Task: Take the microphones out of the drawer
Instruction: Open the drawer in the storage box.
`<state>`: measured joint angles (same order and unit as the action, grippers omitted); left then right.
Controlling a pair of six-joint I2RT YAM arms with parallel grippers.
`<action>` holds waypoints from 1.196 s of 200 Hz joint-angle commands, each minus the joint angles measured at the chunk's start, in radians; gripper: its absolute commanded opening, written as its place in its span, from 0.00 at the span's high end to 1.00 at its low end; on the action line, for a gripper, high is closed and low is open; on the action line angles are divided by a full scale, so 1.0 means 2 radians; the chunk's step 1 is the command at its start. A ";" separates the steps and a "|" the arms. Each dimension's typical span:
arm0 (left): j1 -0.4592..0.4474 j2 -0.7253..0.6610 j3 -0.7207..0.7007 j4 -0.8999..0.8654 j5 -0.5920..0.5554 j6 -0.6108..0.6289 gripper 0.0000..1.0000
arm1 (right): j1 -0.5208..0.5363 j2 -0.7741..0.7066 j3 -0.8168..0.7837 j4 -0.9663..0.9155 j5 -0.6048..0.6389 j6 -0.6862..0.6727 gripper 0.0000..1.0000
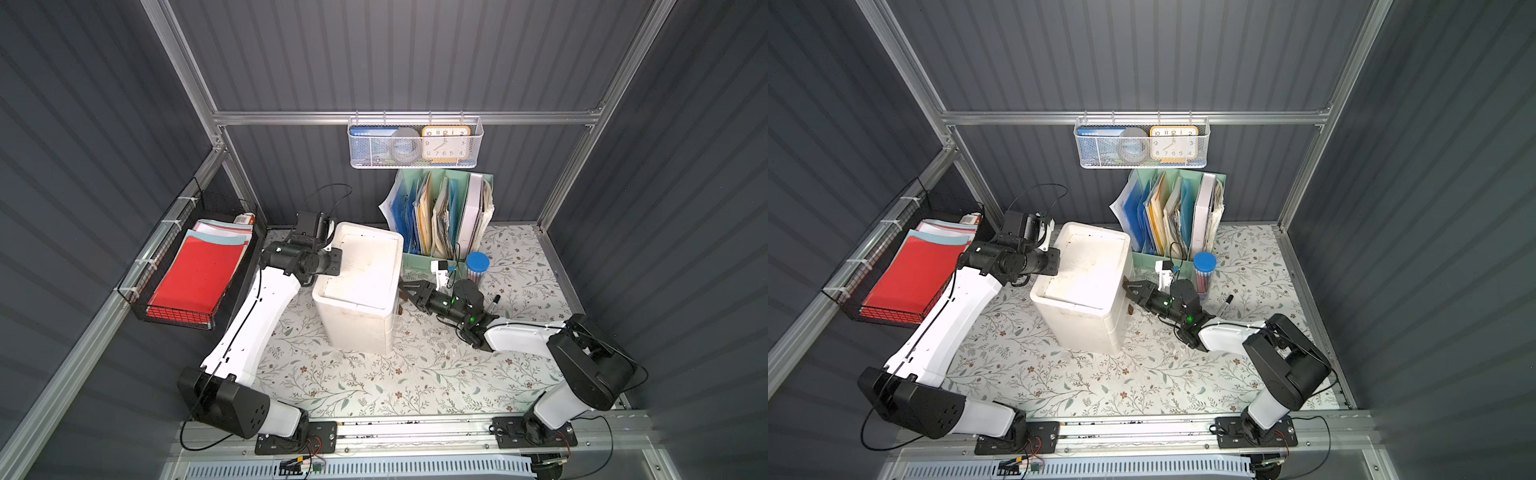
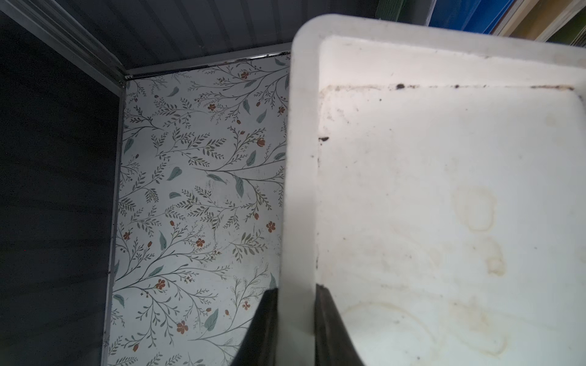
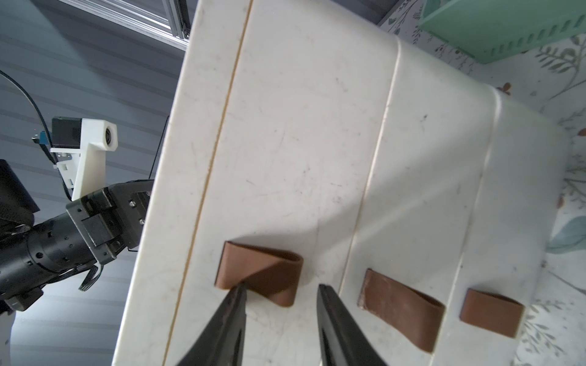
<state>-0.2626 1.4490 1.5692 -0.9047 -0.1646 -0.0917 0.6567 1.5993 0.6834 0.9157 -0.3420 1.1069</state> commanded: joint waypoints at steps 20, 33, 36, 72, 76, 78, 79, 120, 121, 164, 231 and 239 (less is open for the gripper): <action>0.001 0.013 -0.025 -0.023 -0.005 -0.022 1.00 | 0.007 0.022 0.006 0.056 0.003 0.000 0.77; 0.001 0.010 -0.027 -0.022 -0.006 -0.022 1.00 | 0.007 0.028 0.004 0.075 0.007 0.000 0.84; 0.001 0.010 -0.028 -0.023 -0.006 -0.022 1.00 | 0.006 0.029 0.002 0.078 0.007 -0.001 0.86; 0.001 0.005 -0.033 -0.020 -0.010 -0.022 1.00 | 0.003 0.023 -0.004 0.079 0.009 -0.012 1.00; 0.001 0.004 -0.033 -0.019 -0.011 -0.022 1.00 | 0.002 0.021 -0.005 0.076 0.011 -0.015 1.00; 0.001 0.005 -0.033 -0.019 -0.012 -0.022 1.00 | 0.002 0.020 -0.006 0.075 0.011 -0.016 1.00; 0.001 0.005 -0.033 -0.019 -0.012 -0.022 1.00 | 0.002 0.019 -0.006 0.074 0.011 -0.016 1.00; 0.001 0.007 -0.025 -0.019 -0.020 -0.019 1.00 | -0.005 -0.030 -0.023 0.010 0.021 -0.041 1.00; 0.001 0.007 -0.025 -0.020 -0.020 -0.019 1.00 | -0.005 -0.031 -0.023 0.010 0.022 -0.042 1.00; 0.001 0.010 -0.024 -0.019 -0.020 -0.020 1.00 | -0.023 -0.111 -0.052 -0.085 0.040 -0.073 1.00; 0.001 0.010 -0.020 -0.017 -0.035 -0.015 1.00 | -0.089 -0.273 -0.079 -0.277 0.042 -0.122 1.00; 0.001 0.011 -0.020 -0.017 -0.037 -0.015 1.00 | -0.099 -0.292 -0.080 -0.301 0.058 -0.128 1.00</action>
<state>-0.2638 1.4353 1.5482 -0.8783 -0.1738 -0.1059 0.5095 1.1172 0.5320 0.5125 -0.2680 0.9180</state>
